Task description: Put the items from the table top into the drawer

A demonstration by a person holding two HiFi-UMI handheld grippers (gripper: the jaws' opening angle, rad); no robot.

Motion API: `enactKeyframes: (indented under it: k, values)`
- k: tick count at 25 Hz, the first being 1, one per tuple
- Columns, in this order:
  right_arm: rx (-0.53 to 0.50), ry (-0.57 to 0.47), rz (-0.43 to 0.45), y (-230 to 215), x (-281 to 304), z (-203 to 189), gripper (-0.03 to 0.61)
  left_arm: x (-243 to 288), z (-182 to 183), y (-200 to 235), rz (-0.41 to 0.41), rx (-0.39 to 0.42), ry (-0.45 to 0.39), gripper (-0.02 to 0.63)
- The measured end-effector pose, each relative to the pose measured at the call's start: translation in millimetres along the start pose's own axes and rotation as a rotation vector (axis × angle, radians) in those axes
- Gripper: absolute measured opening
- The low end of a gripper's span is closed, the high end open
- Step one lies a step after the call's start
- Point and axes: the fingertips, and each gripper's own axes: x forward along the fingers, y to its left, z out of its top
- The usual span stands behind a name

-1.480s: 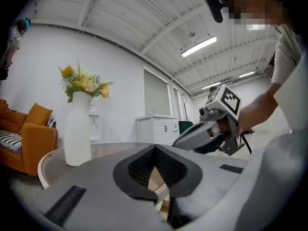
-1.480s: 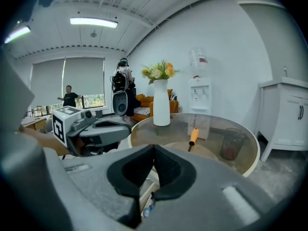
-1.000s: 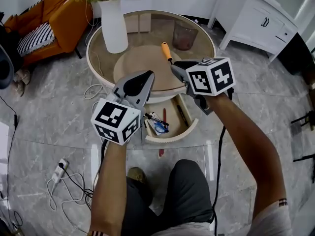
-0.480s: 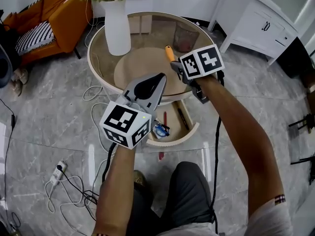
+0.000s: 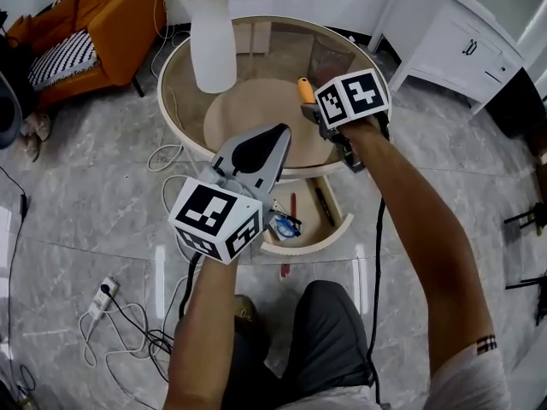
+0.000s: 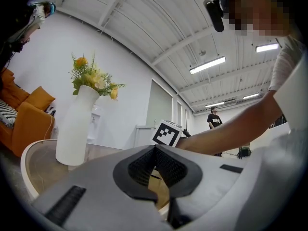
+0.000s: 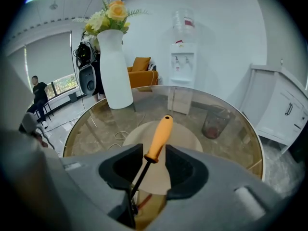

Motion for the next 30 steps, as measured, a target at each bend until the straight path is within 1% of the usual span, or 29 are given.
enactKeyframes:
  k: [3,4,8,14,23,30]
  values:
    - [0.001,0.01,0.0,-1,1,-1,0.138,-2,1,1,0.003,-0.001,-0.001,0.0]
    - [0.002,0.01,0.001,0,0,-1,0.116,-2,1,1,0.004,0.001,0.0,0.0]
    - [-0.015,0.009,0.004,1,0,-2,0.088,-2,0,1,0.01,0.0,0.0,0.0]
    - [-0.057,-0.013,-0.001,6,-3,-4,0.077,1,0,-4,0.004,0.004,-0.006,0.0]
    - [-0.036,-0.1,0.062,11,-30,-1,0.075,2,-4,-9,0.01,0.021,0.013,0.0]
    - [-0.068,-0.151,0.135,38,-72,-4,0.075,-7,-8,-8,0.033,0.04,0.047,0.0]
